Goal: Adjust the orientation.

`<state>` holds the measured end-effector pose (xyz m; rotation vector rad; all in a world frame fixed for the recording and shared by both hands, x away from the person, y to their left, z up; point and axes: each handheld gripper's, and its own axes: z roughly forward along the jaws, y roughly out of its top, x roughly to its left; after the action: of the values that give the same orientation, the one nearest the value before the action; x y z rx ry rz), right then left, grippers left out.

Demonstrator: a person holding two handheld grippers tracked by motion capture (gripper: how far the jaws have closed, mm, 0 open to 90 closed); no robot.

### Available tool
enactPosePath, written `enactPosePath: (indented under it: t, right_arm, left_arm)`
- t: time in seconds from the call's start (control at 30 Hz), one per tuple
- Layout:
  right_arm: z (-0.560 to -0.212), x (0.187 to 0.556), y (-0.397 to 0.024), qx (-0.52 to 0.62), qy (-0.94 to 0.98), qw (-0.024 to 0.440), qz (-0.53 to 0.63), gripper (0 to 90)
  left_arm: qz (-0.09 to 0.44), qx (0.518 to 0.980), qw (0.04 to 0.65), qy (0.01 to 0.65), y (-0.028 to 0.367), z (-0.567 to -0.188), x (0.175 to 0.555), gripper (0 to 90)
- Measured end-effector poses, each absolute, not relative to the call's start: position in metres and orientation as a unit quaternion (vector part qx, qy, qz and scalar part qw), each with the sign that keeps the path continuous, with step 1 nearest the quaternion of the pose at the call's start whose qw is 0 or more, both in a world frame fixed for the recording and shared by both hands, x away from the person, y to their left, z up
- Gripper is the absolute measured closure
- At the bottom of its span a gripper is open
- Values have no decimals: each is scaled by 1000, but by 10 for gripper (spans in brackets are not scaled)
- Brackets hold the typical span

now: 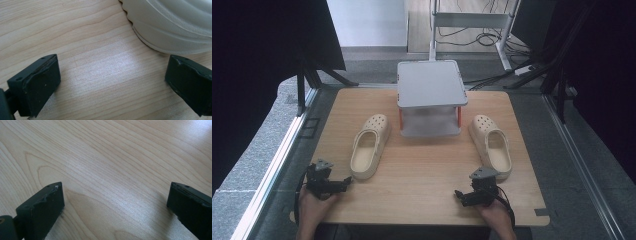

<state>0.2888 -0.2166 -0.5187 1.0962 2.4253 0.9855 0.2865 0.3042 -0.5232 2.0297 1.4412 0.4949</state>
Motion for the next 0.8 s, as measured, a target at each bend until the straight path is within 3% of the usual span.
enactPosePath:
  t: [0.8]
  right_arm:
    - [-512,292,-215,379,856,135,325,31]
  left_arm:
    - [186,764,297,542,304,-523,286,0]
